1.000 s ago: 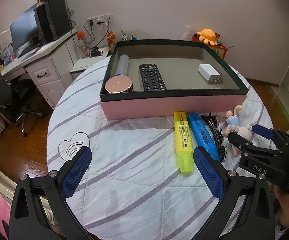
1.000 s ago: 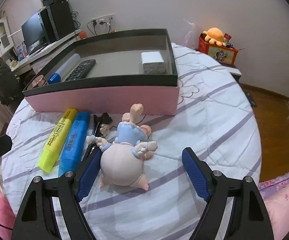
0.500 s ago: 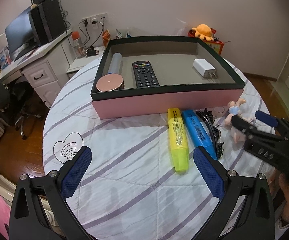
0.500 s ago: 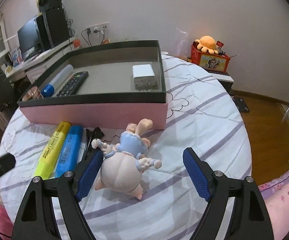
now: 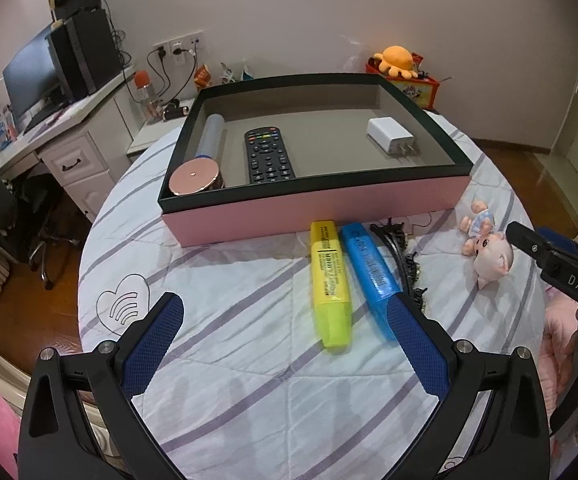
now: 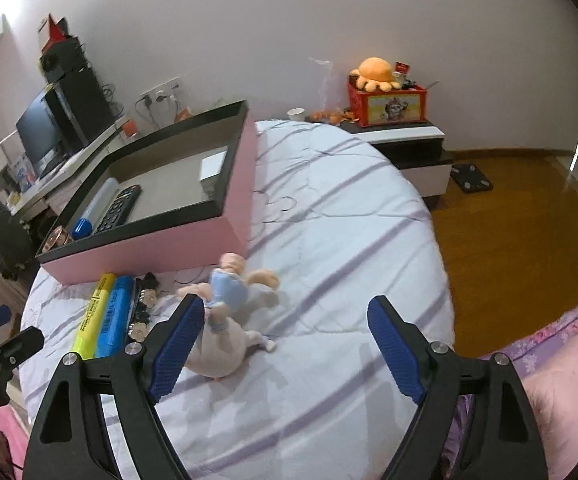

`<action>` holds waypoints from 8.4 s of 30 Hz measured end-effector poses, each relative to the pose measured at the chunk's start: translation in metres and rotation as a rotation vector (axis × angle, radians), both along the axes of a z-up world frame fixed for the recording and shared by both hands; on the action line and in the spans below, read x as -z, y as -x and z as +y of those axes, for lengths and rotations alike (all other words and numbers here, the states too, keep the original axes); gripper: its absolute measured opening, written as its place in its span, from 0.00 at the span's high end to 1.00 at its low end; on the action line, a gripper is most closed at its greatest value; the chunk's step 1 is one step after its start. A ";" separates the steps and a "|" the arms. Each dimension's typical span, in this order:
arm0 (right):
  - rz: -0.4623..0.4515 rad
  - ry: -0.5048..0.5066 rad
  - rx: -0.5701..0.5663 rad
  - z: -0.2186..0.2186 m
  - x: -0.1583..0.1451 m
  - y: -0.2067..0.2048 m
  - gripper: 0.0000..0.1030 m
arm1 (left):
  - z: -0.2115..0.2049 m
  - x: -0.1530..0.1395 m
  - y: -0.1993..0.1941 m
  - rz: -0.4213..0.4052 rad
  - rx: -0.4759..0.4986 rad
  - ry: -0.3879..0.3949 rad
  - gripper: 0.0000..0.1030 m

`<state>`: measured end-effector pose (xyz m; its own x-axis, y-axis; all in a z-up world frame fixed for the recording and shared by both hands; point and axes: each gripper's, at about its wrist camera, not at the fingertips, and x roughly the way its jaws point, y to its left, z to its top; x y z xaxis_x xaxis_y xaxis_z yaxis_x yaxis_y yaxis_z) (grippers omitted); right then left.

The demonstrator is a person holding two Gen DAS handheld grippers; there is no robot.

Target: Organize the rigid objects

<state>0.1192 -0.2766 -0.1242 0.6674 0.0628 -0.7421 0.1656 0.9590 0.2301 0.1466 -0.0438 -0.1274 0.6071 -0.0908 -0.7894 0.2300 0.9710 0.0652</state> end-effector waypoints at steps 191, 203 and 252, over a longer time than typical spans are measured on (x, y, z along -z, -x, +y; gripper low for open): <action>0.318 0.243 -0.154 0.111 -0.039 -0.161 0.25 | 0.094 -0.043 -0.021 -0.096 -0.006 0.129 0.00; 0.072 0.320 -0.196 0.125 -0.088 -0.058 0.22 | 0.074 -0.041 -0.013 -0.100 -0.093 0.101 0.00; 0.129 0.039 -0.333 0.050 0.006 -0.006 0.22 | -0.029 0.056 -0.040 0.119 -0.011 -0.007 0.61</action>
<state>0.1248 -0.2269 -0.1298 0.5156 0.2313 -0.8250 -0.1326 0.9728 0.1899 0.1869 -0.0725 -0.1832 0.5097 -0.0791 -0.8567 0.2261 0.9731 0.0447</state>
